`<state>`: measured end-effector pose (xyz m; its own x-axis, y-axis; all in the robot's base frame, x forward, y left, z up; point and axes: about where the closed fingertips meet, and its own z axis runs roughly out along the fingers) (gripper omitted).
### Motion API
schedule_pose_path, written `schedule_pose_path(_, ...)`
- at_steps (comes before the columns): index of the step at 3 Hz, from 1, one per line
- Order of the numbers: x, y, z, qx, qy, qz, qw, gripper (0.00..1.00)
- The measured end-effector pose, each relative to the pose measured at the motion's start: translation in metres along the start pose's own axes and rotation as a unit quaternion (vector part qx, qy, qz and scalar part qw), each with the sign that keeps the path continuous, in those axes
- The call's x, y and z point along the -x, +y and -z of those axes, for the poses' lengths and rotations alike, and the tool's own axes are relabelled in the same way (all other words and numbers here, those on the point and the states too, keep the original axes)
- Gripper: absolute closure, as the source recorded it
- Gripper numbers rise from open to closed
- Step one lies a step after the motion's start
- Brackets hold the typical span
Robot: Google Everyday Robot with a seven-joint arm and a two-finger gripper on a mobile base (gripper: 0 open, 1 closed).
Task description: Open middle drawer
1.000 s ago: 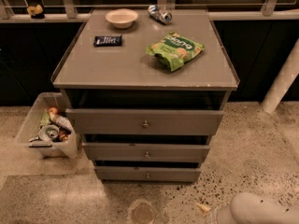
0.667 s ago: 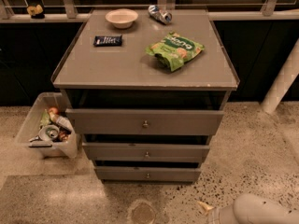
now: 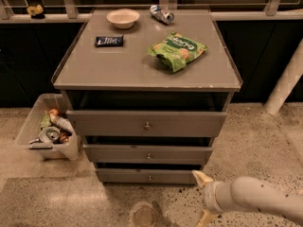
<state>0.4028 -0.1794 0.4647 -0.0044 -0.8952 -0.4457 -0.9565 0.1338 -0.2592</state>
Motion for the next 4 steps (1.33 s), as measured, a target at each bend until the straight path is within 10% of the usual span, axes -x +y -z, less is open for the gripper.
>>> schedule_pose_path(2,0.025,-0.081,-0.001,0.003,-0.044,0.049,0.9978,0.00)
schedule_pose_path(4,0.011,-0.082,0.005,-0.016,0.029,0.079,0.9964,0.00)
